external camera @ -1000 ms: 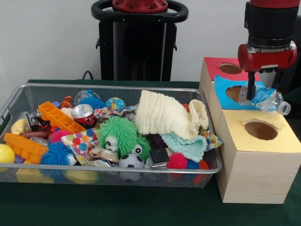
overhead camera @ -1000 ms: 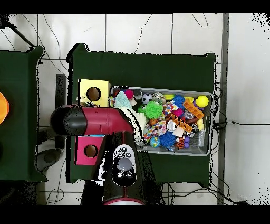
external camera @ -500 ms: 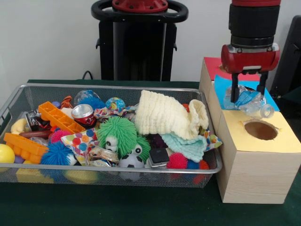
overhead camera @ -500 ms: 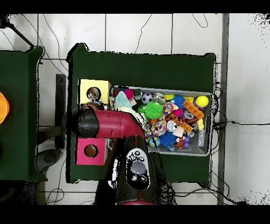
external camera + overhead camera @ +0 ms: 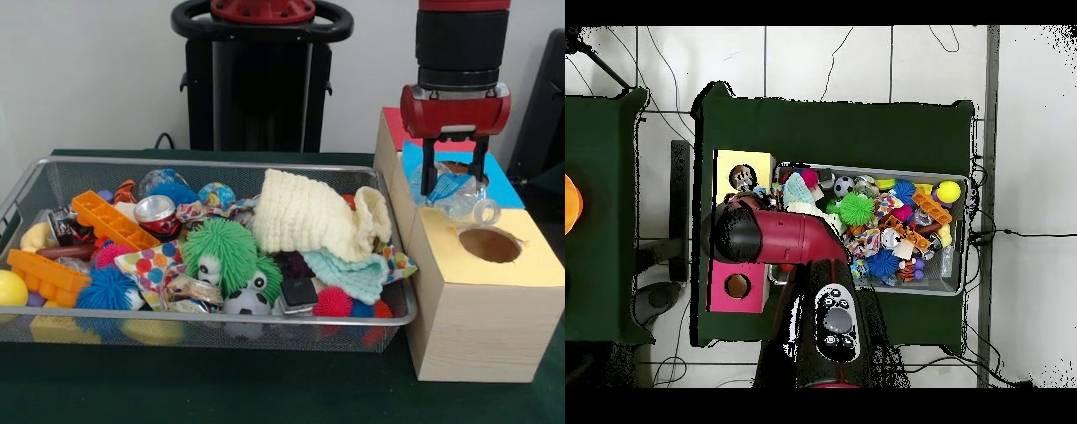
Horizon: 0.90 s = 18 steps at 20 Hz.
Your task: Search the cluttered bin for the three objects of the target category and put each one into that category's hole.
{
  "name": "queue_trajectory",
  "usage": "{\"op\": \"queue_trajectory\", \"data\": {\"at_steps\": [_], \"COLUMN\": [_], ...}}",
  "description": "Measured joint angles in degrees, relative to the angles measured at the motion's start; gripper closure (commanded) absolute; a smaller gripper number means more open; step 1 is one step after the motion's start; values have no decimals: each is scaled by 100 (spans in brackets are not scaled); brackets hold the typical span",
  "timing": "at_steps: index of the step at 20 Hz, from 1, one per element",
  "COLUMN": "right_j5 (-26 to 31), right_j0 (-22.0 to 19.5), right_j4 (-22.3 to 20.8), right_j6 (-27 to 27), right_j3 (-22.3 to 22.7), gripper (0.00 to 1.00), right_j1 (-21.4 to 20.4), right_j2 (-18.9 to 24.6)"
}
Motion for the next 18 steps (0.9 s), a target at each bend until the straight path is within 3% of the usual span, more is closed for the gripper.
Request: {"op": "queue_trajectory", "data": {"at_steps": [18], "right_j5": [-273], "right_j0": [98], "right_j4": [34], "right_j6": [0], "right_j3": [502], "gripper": [100], "right_j1": [-225], "right_j2": [-2]}}
